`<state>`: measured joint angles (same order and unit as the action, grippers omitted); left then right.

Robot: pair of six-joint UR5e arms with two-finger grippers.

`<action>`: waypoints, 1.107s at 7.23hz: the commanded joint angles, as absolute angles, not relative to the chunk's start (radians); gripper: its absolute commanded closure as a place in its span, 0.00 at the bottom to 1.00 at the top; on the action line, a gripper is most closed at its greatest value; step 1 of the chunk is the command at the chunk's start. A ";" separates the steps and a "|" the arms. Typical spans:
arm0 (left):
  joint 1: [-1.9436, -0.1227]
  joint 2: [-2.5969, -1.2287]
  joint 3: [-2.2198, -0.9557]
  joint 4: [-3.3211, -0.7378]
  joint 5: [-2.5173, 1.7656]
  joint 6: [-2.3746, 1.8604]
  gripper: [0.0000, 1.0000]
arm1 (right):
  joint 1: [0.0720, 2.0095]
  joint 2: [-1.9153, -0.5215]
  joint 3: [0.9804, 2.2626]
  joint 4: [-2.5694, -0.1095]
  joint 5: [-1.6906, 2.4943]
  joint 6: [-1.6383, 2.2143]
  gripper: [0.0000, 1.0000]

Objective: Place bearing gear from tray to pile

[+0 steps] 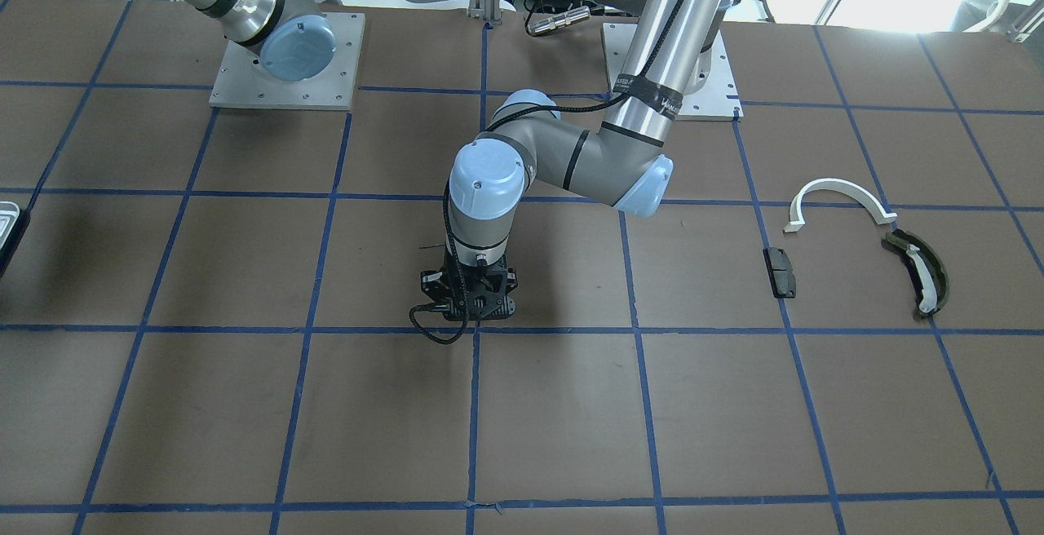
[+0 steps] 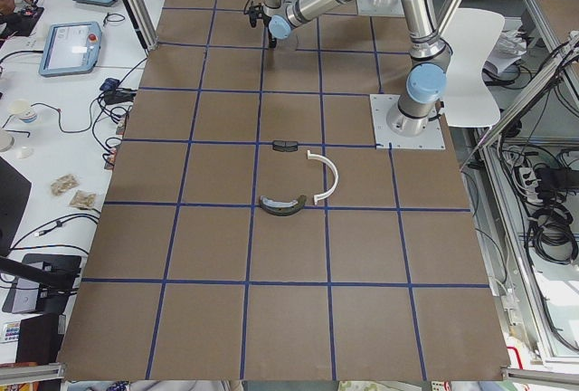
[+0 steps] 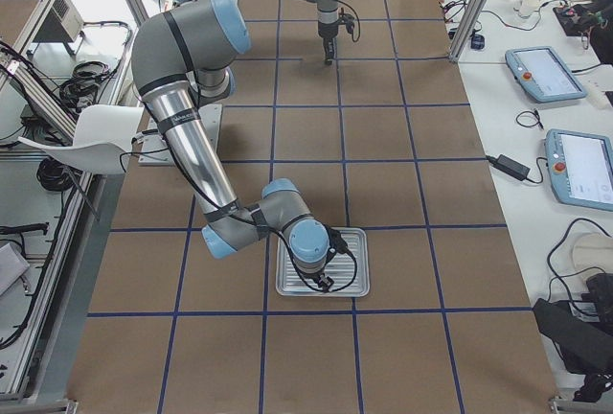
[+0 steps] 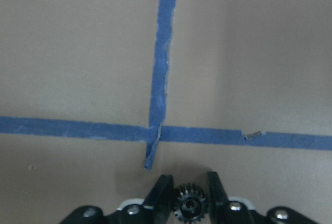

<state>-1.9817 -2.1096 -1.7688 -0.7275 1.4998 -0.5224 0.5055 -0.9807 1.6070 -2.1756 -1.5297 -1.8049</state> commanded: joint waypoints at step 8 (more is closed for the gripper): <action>-1.208 -1.919 -1.713 -1.153 1.606 0.432 0.95 | 0.531 -1.121 1.632 -2.035 -1.528 -1.608 1.00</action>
<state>-1.3307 -1.9211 -1.6951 -1.1426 1.5775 0.3116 0.5178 -1.0456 1.6317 -2.1153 -1.5350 -1.6921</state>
